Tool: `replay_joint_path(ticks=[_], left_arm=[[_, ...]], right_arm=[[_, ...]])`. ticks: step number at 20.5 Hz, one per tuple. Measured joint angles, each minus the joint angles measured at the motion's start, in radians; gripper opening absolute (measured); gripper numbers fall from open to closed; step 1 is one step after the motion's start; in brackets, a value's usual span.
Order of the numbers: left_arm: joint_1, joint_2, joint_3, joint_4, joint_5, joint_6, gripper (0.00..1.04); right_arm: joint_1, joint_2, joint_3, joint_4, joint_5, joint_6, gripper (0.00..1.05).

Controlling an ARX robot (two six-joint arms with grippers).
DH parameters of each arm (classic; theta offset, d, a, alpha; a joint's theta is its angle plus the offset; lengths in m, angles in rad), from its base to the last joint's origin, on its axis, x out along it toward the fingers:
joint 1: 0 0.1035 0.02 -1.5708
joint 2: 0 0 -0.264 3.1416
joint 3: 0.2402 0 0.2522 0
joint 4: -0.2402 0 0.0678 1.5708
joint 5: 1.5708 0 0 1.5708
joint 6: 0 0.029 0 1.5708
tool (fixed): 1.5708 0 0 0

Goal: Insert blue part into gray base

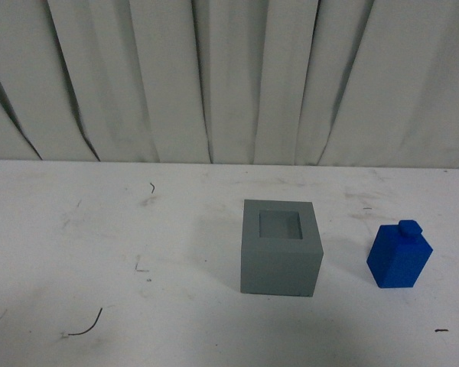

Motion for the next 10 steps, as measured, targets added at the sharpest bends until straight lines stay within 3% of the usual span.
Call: replay_joint_path(ticks=[10], left_arm=[[0.0,0.0,0.0,0.0,0.0,0.0,0.98]], right_arm=[[0.0,0.0,0.0,0.0,0.0,0.0,0.98]])
